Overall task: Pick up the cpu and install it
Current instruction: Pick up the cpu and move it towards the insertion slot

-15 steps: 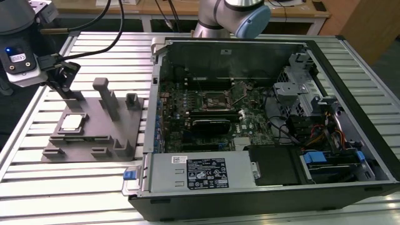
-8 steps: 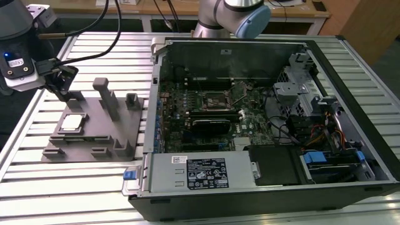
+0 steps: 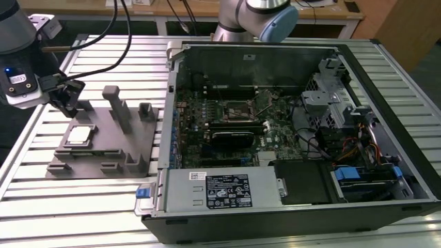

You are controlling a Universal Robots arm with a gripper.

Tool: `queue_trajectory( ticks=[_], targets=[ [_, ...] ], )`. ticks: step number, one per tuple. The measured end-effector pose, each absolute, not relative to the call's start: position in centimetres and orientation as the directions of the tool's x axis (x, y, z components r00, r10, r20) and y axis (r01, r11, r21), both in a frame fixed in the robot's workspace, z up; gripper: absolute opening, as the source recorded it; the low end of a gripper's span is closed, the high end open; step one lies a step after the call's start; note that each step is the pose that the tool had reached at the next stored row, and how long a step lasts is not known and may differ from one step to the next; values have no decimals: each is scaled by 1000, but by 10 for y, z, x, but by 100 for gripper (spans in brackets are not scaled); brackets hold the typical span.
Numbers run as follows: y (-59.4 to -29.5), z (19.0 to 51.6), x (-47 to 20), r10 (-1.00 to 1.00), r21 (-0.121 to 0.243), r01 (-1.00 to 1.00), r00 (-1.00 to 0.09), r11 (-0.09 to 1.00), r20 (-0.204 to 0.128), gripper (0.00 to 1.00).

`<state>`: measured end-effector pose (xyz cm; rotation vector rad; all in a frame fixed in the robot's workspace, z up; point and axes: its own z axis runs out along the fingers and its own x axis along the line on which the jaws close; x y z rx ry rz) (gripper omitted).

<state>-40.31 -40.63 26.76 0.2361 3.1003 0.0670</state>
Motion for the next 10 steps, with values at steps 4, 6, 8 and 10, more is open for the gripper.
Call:
queue_trajectory(
  ticks=[4,6,8,10],
  targets=[
    [-408,260,-408,152,45,151,-988,988,-28,11],
    [-408,257,-410,152,45,151,-988,988,-28,11],
    [-408,253,-411,152,45,151,-988,988,-28,11],
    [-408,249,-412,152,45,151,-988,988,-28,11]
  ],
)
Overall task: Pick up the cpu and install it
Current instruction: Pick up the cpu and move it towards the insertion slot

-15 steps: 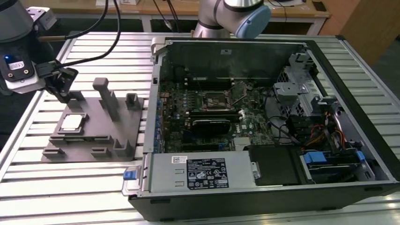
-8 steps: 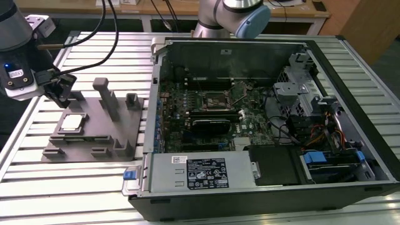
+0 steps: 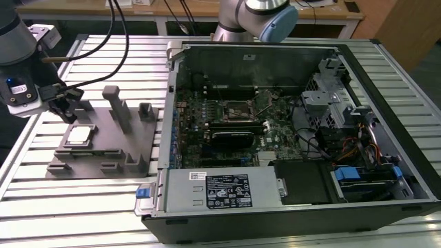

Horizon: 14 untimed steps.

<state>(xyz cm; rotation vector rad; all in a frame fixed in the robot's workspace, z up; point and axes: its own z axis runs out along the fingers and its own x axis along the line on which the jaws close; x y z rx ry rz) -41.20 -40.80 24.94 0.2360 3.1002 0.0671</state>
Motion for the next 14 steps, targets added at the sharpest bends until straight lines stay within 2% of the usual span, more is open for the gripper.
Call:
queue_trajectory(
  ticks=[14],
  targets=[
    [-408,224,-414,150,45,148,-988,988,-28,11]
  ],
)
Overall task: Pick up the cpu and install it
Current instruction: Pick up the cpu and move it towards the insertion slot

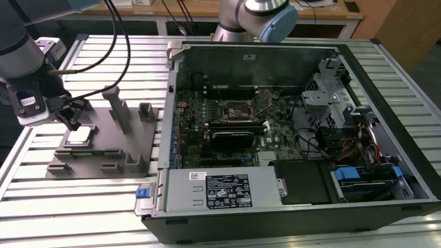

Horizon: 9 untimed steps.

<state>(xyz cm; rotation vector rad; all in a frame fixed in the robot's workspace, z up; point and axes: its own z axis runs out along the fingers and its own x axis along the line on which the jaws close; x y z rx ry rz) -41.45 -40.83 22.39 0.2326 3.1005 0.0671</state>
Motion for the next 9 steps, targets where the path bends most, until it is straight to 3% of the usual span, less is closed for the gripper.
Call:
queue_trajectory(
  ticks=[9],
  targets=[
    [-408,211,-417,139,43,137,-990,990,-29,11]
  ],
)
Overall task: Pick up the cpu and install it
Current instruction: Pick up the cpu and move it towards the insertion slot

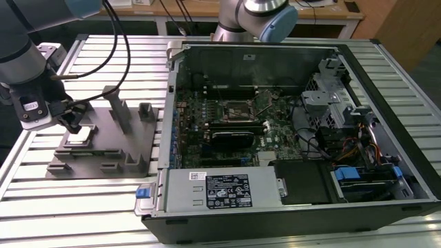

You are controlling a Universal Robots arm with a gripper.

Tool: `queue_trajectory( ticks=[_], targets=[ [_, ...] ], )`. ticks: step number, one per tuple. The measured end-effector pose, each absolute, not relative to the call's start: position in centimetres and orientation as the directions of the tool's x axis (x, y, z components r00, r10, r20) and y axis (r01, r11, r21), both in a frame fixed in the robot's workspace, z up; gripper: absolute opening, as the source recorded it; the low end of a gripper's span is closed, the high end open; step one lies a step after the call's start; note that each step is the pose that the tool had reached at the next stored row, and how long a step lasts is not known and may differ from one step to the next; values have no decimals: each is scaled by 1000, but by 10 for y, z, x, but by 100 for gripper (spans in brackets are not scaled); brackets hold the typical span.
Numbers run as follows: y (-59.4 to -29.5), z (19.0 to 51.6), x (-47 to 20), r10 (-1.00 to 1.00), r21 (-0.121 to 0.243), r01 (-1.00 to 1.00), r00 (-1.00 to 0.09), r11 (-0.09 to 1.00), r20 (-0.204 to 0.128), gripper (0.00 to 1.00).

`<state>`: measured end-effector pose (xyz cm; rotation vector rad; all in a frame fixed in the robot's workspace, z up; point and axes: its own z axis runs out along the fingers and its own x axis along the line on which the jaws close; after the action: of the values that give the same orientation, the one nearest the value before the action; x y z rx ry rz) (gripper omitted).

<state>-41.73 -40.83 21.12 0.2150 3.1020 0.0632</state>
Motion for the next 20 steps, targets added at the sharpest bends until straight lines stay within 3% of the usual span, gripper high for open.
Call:
queue_trajectory(
  ticks=[17,19,20],
  targets=[
    [-408,198,-422,116,42,115,-993,992,-29,11],
    [-408,198,-422,116,42,115,-993,992,-29,11],
    [-408,198,-422,116,42,115,-993,992,-29,16]
  ],
)
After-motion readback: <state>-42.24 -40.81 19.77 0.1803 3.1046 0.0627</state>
